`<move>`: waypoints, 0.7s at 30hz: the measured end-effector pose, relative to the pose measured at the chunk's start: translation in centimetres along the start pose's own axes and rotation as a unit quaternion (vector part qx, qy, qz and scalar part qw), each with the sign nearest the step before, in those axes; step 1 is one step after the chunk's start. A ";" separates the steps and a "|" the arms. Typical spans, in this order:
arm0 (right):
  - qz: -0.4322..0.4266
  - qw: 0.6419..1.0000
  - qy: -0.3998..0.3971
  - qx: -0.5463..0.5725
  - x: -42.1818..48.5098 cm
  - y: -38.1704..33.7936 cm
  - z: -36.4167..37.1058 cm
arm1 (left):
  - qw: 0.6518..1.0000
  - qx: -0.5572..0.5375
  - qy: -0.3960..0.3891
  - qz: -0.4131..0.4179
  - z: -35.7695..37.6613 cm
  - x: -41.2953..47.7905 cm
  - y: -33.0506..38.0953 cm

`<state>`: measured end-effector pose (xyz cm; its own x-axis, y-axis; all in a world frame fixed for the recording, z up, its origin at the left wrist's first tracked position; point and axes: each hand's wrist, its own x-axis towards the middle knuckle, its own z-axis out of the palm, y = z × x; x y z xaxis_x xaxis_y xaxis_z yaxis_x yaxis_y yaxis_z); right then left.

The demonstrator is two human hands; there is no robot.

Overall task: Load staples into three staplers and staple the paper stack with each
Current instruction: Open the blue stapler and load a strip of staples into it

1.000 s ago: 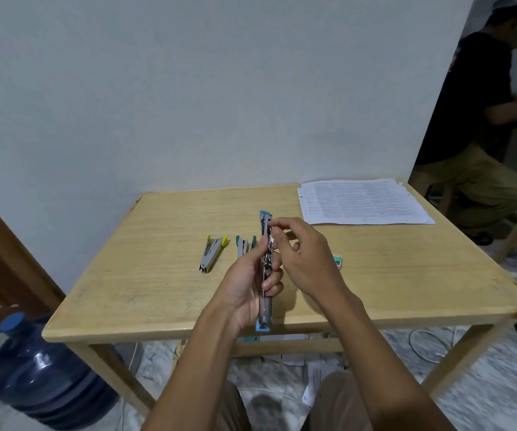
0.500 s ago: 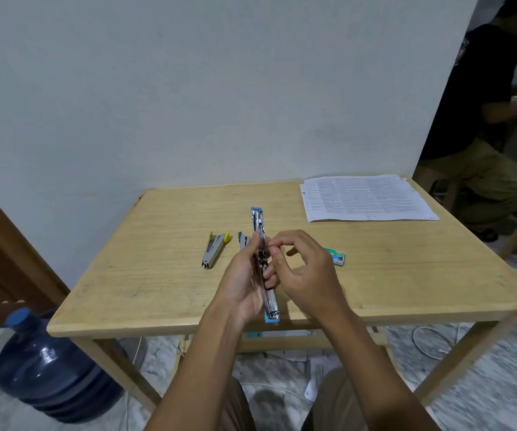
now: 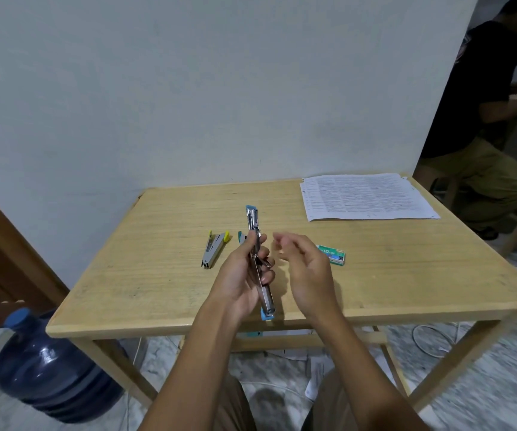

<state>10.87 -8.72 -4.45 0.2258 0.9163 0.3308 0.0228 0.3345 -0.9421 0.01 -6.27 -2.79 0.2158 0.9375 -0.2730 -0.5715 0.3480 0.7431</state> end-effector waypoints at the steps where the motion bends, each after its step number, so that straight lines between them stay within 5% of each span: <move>1: 0.074 0.995 0.020 0.066 0.4 -0.1 0.4 | 0.999 0.035 0.002 0.004 0.0 0.0 -0.1; 4: 0.219 0.956 0.029 0.195 1.3 0.1 1.5 | 0.988 0.153 0.006 0.025 0.1 -0.2 0.0; 12: 0.186 0.974 0.043 0.121 1.4 0.6 2.4 | 0.985 0.171 -0.003 0.027 0.3 0.0 0.2; 16: 0.279 0.911 0.063 0.298 1.5 0.7 3.0 | 0.973 0.226 0.019 0.049 0.9 -0.3 0.2; 18: 0.347 0.843 0.084 0.404 1.8 0.7 2.8 | 0.907 0.402 0.051 0.117 1.0 0.0 0.1; 21: 0.411 0.766 0.092 0.486 2.1 0.4 2.6 | 0.738 0.640 0.058 0.206 1.0 0.6 0.2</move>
<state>8.77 -6.10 -4.01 -0.0904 0.8886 -0.4497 -0.9158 -0.2516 -0.3131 0.82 -5.62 -2.16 0.1201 0.9825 0.1426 0.6629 -0.1863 0.7252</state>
